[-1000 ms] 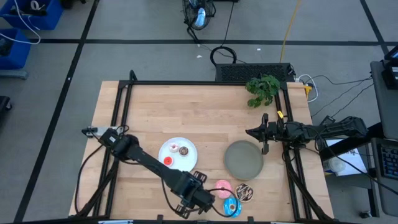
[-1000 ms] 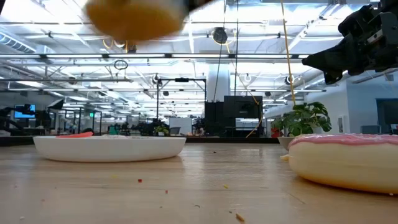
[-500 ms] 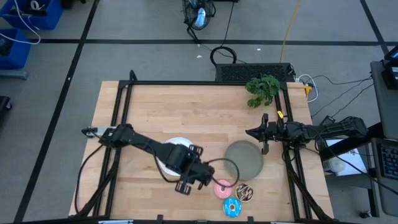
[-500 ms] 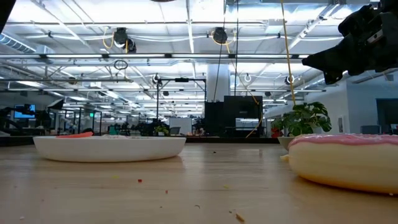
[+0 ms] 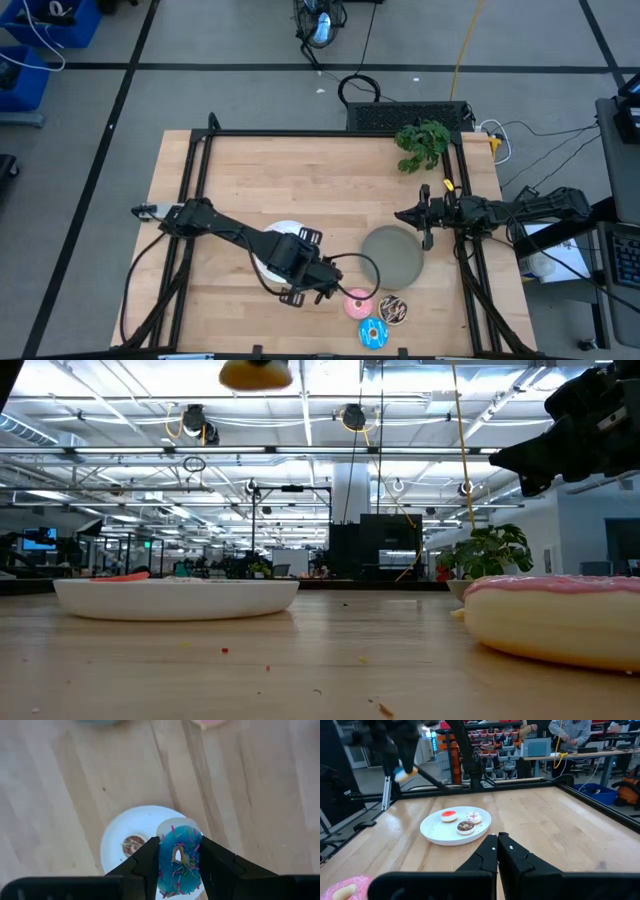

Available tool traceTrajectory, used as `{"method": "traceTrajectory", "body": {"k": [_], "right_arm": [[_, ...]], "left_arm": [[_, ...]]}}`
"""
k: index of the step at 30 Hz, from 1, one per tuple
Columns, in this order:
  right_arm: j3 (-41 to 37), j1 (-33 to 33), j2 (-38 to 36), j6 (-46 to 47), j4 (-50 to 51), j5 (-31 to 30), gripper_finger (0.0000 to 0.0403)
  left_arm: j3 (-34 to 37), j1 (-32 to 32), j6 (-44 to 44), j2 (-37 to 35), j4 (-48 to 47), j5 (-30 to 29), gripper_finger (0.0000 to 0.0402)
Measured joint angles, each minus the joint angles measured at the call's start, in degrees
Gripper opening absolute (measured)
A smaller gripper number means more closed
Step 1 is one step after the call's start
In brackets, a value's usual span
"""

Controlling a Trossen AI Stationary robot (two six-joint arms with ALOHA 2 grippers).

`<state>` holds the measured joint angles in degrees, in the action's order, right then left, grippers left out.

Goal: Pick & Place donuts
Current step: Put the small blue donut on the white plate

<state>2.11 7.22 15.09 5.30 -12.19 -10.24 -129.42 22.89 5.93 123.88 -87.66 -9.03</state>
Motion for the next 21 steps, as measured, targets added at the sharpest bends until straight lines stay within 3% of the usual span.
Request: {"method": "traceTrajectory", "body": {"k": [10, 16, 21], "right_arm": [[0.0, 0.0, 0.0, 1.1, 0.0, 0.0, 0.0000], [0.0, 0.0, 0.0, 0.9, 0.0, -0.1, 0.0000], [0.0, 0.0, 0.0, 0.9, 0.0, -0.1, 0.0000]], "left_arm": [[20.4, -2.0, -3.6, 0.1, 15.6, -0.2, 0.0122], [24.8, -3.9, -3.1, 0.0, 17.2, -0.1, 0.0122], [28.7, -4.5, 0.3, -5.1, 17.5, -1.2, 0.0122]]}}
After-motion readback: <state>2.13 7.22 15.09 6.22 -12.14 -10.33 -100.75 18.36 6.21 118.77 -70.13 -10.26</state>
